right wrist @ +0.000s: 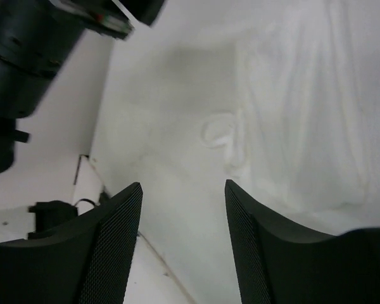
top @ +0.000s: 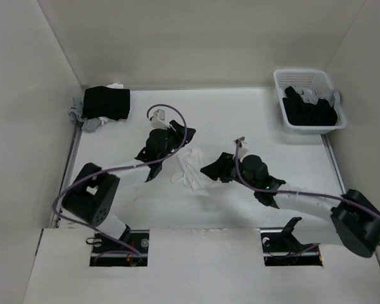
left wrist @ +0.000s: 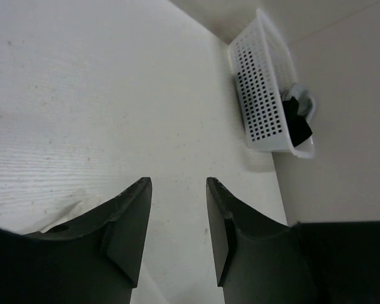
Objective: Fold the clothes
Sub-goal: Fold the tank top
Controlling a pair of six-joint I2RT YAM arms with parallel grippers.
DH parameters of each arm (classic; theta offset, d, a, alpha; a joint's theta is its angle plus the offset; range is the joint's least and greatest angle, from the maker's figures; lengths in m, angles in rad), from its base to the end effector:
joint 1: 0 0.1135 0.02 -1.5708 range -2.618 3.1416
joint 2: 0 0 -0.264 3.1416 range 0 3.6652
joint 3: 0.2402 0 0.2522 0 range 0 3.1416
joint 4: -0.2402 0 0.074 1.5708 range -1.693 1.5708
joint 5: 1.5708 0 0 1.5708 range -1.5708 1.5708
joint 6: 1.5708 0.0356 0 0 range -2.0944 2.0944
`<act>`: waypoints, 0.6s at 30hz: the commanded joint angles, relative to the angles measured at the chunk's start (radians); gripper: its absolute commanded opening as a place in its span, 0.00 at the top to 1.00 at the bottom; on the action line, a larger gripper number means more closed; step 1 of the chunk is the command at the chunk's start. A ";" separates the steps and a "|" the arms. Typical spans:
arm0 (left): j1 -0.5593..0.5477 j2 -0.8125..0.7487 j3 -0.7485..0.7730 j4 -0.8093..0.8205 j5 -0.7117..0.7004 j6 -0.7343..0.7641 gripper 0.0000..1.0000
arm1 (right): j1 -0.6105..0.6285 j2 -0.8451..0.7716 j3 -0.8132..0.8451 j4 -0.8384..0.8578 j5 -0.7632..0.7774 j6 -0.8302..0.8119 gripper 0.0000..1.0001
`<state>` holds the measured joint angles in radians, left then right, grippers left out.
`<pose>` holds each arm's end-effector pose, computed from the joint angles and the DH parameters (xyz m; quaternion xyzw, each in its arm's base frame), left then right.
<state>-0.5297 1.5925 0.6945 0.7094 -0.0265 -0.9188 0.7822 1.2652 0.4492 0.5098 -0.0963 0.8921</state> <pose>0.2878 -0.1674 0.2027 -0.1572 0.7543 -0.4146 0.4841 0.1795 0.1832 0.1950 0.0159 0.8061 0.4644 0.3664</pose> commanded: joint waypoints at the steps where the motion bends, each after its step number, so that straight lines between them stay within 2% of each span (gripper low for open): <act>1: 0.018 -0.152 -0.065 -0.078 -0.039 0.069 0.61 | -0.033 -0.148 0.045 -0.065 0.067 -0.125 0.37; 6: 0.052 -0.348 -0.186 -0.261 -0.110 0.120 0.55 | -0.146 -0.268 0.037 -0.087 0.193 -0.168 0.28; 11: 0.142 -0.512 -0.288 -0.419 -0.075 0.132 0.51 | -0.275 -0.283 -0.045 -0.031 0.300 -0.185 0.17; 14: 0.219 -0.595 -0.340 -0.487 -0.053 0.133 0.49 | -0.336 -0.273 -0.124 0.016 0.337 -0.154 0.15; 18: 0.316 -0.669 -0.397 -0.518 -0.007 0.127 0.48 | -0.364 -0.263 -0.144 0.032 0.337 -0.121 0.13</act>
<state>-0.2584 0.9714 0.3264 0.2337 -0.0784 -0.8085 0.4232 1.0042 0.2974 0.4744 0.2039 0.7540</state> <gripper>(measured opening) 0.513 0.866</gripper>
